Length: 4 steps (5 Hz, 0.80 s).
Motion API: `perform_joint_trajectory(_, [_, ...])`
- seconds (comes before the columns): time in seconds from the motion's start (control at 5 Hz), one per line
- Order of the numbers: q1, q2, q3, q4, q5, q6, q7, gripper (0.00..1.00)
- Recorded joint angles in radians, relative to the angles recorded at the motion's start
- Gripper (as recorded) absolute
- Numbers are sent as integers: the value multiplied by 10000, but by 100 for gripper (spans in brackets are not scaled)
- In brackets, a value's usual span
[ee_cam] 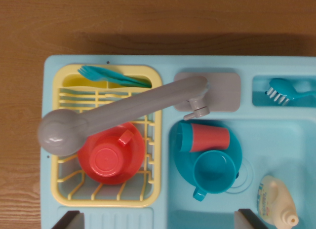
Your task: Pick detergent from the sink
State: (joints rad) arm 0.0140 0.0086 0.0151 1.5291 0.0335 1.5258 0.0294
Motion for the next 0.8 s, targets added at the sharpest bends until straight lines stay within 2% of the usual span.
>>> perform_joint_trajectory(0.2, [-31,21,-41,-153,-7,-157,-69,0])
perform_joint_trajectory(0.6, [-31,21,-41,-153,-7,-157,-69,0])
perform_joint_trajectory(0.8, [-75,51,-99,-371,-18,-381,-167,0])
